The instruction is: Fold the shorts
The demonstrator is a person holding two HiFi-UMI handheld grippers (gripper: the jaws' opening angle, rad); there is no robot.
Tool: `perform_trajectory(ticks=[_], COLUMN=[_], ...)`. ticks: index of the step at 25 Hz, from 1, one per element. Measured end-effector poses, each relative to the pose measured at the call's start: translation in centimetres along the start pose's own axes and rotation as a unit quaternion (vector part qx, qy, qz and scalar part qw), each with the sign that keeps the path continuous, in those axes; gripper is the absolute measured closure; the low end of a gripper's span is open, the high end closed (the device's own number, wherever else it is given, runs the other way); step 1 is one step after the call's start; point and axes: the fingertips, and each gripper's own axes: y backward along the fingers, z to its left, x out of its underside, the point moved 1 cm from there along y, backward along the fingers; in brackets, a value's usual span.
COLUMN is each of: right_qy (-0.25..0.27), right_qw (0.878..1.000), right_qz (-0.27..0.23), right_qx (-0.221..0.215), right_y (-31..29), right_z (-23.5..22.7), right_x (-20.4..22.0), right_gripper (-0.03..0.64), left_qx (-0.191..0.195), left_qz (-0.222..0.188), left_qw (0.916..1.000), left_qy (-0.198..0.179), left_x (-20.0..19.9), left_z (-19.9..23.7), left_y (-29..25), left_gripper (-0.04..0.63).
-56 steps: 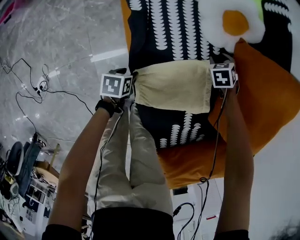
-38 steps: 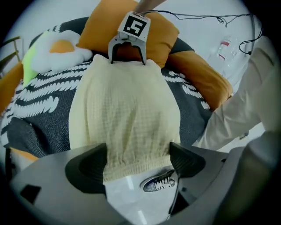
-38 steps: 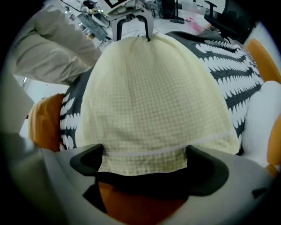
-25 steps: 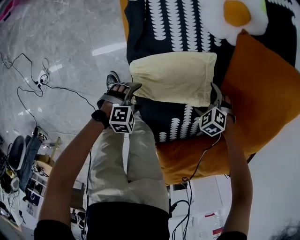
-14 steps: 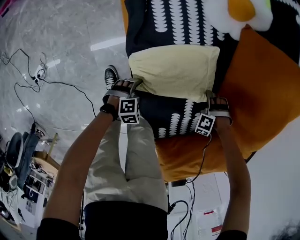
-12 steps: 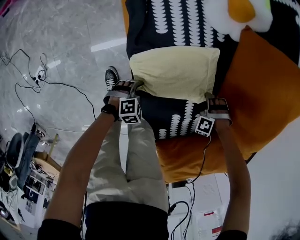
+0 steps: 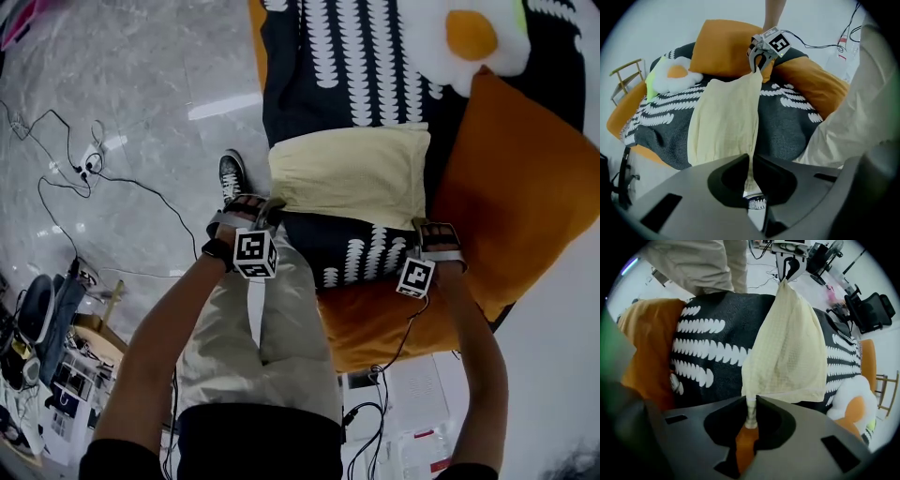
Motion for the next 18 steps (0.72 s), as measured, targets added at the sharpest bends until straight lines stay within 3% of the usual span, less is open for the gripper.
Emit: perform_trajectory(ticks=[3, 6, 9, 12, 16, 18], right_qy=[-0.002, -0.005, -0.016, -0.059, -0.118, -0.15], right_qw=[0.999, 0.998, 0.989, 0.974, 0.966, 0.969], right_qz=[0.001, 0.004, -0.002, -0.029, -0.038, -0.027], right_qx=[-0.034, -0.067, -0.145, -0.217, -0.225, -0.194], right_y=[0.4, 0.9, 1.6, 0.8, -1.5, -3.0], right_z=[2.2, 1.9, -0.8, -5.7, -13.3, -17.6], right_x=[-0.5, -0.4, -0.3, 0.1, 1.5, 1.9], right_gripper=[0.56, 0.56, 0.558, 0.558, 0.556, 0.535], left_qx=[0.013, 0.012, 0.022, 0.069, 0.131, 0.122], left_qz=[0.001, -0.013, -0.029, -0.026, -0.025, -0.012], left_qw=[0.9999, 0.9997, 0.9983, 0.9948, 0.981, 0.9762], left_qy=[-0.003, 0.019, 0.045, 0.07, 0.141, 0.179], left_x=[0.2, 0.1, -0.2, 0.6, 1.3, 2.3], left_z=[-2.2, -1.8, 0.9, 4.4, 8.8, 11.7], left_y=[0.4, 1.2, 2.2, 1.4, 0.5, 0.0], left_gripper=[0.566, 0.566, 0.565, 0.565, 0.565, 0.54])
